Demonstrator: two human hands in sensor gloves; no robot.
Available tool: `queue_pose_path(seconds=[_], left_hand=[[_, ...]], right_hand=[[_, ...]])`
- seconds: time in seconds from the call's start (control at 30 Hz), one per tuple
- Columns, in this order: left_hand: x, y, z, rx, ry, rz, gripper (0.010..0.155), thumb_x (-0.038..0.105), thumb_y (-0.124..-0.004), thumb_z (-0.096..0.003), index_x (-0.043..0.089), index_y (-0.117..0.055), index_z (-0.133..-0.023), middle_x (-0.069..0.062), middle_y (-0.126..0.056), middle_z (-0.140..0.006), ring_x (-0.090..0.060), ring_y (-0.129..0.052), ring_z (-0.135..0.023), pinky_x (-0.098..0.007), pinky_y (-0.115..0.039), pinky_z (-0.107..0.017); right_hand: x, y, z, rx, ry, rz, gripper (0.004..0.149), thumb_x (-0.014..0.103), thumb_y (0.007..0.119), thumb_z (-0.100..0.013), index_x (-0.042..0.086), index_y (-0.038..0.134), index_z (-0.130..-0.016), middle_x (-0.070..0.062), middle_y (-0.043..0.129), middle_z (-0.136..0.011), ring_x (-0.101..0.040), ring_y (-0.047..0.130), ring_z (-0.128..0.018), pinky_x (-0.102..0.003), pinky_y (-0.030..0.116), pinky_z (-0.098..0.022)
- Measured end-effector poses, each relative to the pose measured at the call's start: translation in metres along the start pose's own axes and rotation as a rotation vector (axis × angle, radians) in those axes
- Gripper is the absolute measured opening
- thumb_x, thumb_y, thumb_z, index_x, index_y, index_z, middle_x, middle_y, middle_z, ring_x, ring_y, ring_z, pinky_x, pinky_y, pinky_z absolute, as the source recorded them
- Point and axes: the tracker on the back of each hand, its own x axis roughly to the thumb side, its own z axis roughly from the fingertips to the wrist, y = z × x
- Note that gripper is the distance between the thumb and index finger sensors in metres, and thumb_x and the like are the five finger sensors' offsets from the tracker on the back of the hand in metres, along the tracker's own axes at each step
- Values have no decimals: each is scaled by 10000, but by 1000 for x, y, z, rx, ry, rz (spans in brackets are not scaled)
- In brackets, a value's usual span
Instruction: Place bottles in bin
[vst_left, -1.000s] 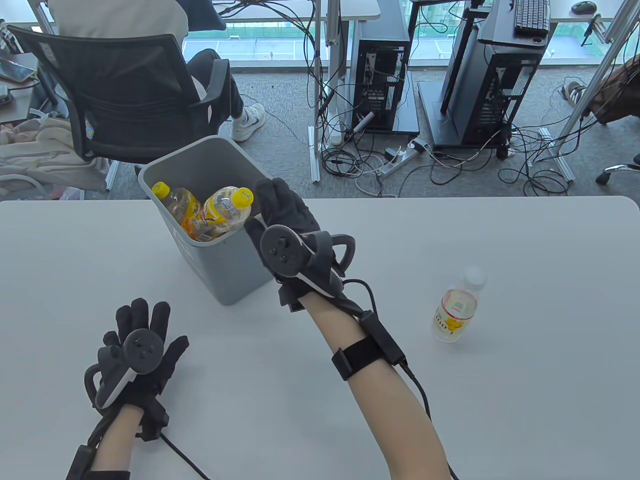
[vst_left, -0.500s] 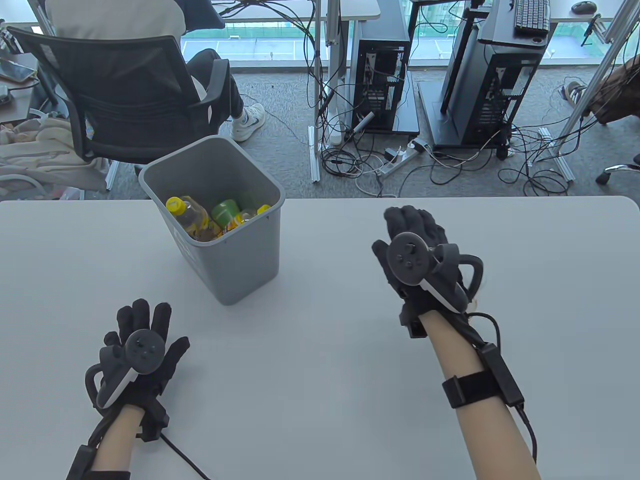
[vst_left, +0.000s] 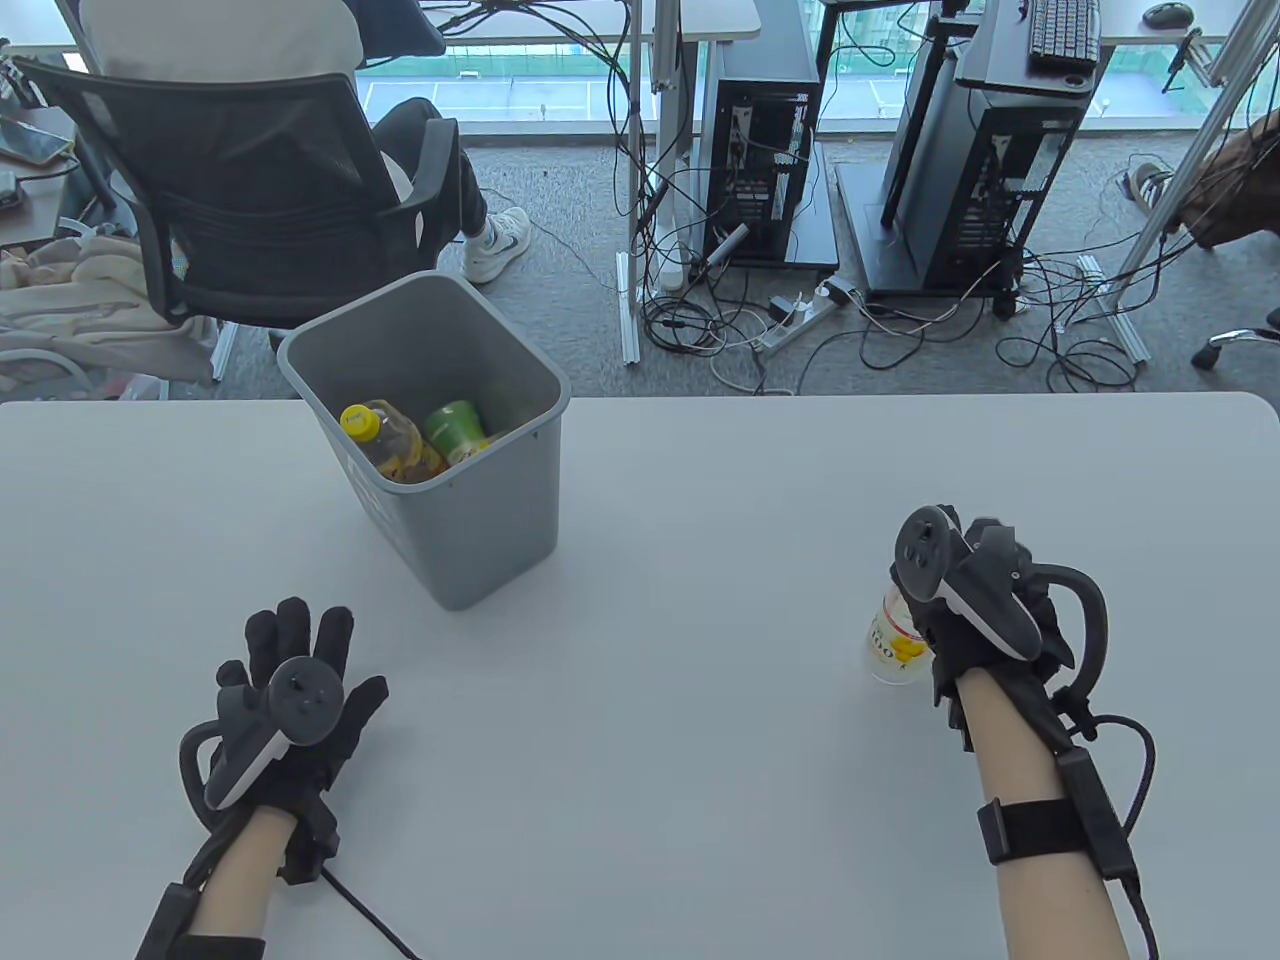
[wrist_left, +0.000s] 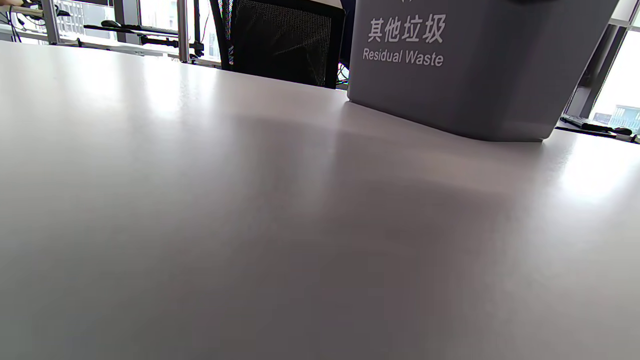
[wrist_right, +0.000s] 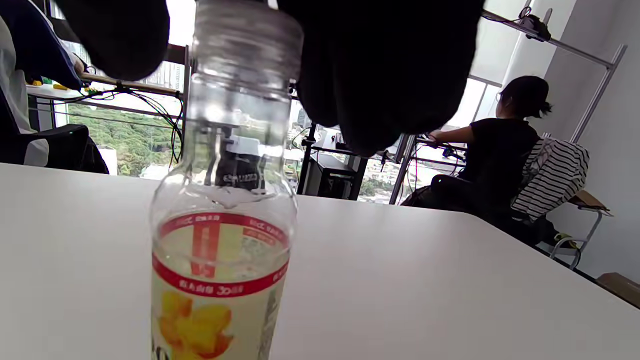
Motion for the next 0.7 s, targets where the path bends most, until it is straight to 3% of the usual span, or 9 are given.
queue_pose_path(seconds=[0.07,0.13,0.37,0.5,0.7], left_hand=[[0,-1,0,-7,1,-7,819,723,-510,-498,390,-182,-1170,-2,-41,-1279,-328,-33,-1202,-661,-211,-846],[0,-1,0,-5,5,-6,819,723,-510,-498,389,-183,-1170,0,-41,-1279,-327,-33,-1202,-660,-212,-847],[-2,1,1,12,8,14,816,720,-511,-495,389,-193,-1170,-2,-51,-1279,-329,-41,-1203,-661,-217,-846],[-3,0,0,4,-11,26,818,733,-475,-487,390,-188,-1172,0,-48,-1281,-322,-34,-1205,-667,-211,-844],[-4,0,0,-14,-27,40,833,746,-428,-475,382,-151,-1171,2,-26,-1279,-315,-5,-1202,-678,-186,-838]], right_hand=[[4,4,-1,-90,16,43,637,540,705,-529,359,521,-1111,-152,833,-901,-322,985,-595,-399,868,-445],[7,4,-2,-75,29,96,632,565,685,-520,376,510,-1098,-99,847,-849,-259,993,-541,-360,873,-412],[1,4,-4,-64,25,-23,614,555,733,-505,358,554,-1058,-111,862,-792,-223,988,-464,-343,870,-359],[-6,2,-5,-95,22,-100,617,587,790,-464,349,628,-1009,-101,920,-690,-137,972,-277,-285,868,-224],[3,-7,-7,-105,-15,-275,625,581,839,-448,320,630,-975,-104,938,-707,-157,980,-280,-296,870,-226]])
